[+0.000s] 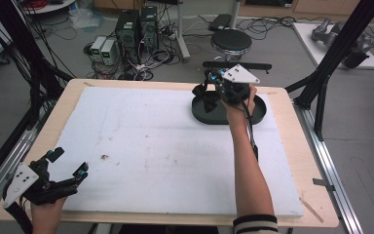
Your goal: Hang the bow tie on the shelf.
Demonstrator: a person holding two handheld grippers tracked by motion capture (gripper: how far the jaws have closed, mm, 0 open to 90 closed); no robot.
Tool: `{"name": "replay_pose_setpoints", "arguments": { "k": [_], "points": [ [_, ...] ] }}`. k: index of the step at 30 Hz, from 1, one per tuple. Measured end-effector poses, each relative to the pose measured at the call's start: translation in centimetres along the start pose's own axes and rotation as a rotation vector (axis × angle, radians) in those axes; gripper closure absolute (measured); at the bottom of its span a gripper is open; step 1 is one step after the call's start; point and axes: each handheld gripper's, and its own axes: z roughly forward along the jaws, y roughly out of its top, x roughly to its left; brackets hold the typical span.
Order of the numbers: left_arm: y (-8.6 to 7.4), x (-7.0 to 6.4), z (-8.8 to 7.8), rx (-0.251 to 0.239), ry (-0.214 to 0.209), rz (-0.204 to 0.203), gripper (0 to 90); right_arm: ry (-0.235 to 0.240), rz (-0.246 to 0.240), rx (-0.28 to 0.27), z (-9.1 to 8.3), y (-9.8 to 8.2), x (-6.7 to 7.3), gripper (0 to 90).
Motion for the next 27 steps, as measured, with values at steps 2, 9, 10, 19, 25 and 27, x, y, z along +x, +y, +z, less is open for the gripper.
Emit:
{"name": "replay_pose_setpoints", "arguments": {
  "k": [2, 9, 10, 19, 25, 27],
  "points": [
    [0.1, 0.0, -0.1, 0.001, -0.001, 0.002, 6.1, -0.012, -0.015, 0.01, 1.0, 0.3, -0.5, 87.8],
    [0.5, -0.1, -0.2, -0.014, -0.004, 0.008, 6.1, -0.047, -0.02, 0.047, 3.6, 0.0, -2.0, 87.8],
    [0.5, 0.0, -0.2, -0.015, -0.004, 0.007, 6.1, -0.047, -0.02, 0.047, 3.6, 0.0, -2.0, 87.8],
    [0.2, 0.4, -0.1, -0.008, -0.009, -0.032, 6.1, -0.088, -0.022, 0.107, 5.2, -1.3, -2.7, 87.7],
    [0.1, 0.4, -0.1, -0.006, -0.012, -0.039, 6.1, -0.106, -0.044, 0.143, 5.5, -1.8, -2.8, 87.6],
    [0.1, 0.4, -0.1, -0.006, -0.013, -0.038, 6.1, -0.11, -0.047, 0.149, 5.6, -1.9, -2.9, 87.3]
  ]
}}
